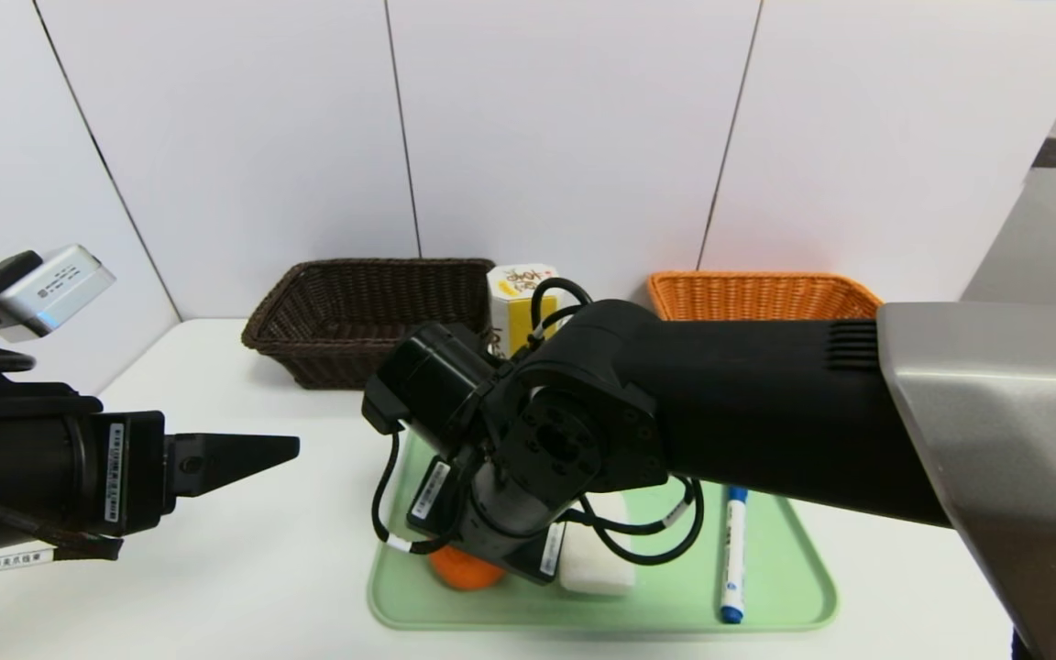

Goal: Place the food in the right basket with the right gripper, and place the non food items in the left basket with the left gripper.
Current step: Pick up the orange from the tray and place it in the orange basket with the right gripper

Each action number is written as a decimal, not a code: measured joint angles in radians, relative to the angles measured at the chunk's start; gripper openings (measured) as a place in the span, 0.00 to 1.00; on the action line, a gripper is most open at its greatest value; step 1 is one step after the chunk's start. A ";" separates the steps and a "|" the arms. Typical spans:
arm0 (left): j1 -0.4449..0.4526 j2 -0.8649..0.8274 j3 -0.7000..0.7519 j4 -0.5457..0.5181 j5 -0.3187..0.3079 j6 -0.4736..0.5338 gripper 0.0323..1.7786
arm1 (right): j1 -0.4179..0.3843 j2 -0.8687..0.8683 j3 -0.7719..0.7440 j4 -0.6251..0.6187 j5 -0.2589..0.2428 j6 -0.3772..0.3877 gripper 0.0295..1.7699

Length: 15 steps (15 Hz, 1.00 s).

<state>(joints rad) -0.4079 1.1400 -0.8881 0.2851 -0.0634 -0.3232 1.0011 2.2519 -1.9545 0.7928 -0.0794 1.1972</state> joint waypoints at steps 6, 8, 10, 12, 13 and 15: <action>0.000 0.000 0.006 -0.001 -0.001 0.000 0.95 | -0.005 -0.017 0.001 0.003 0.003 0.000 0.66; 0.000 0.000 0.003 -0.002 -0.001 0.000 0.95 | 0.004 -0.047 0.002 0.006 0.006 -0.004 0.65; 0.000 0.000 0.002 -0.010 -0.001 -0.001 0.95 | 0.026 -0.096 0.002 0.013 0.008 -0.011 0.65; 0.000 0.000 0.001 -0.019 -0.001 -0.001 0.95 | 0.051 -0.163 0.003 0.044 0.011 -0.016 0.65; 0.000 0.000 0.001 -0.020 -0.001 -0.001 0.95 | 0.062 -0.202 0.005 0.073 0.021 -0.020 0.65; 0.000 0.001 0.001 -0.020 -0.001 -0.001 0.95 | 0.071 -0.291 0.013 0.146 0.056 -0.042 0.65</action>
<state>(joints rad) -0.4079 1.1411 -0.8870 0.2651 -0.0643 -0.3240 1.0721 1.9609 -1.9411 0.9385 -0.0234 1.1549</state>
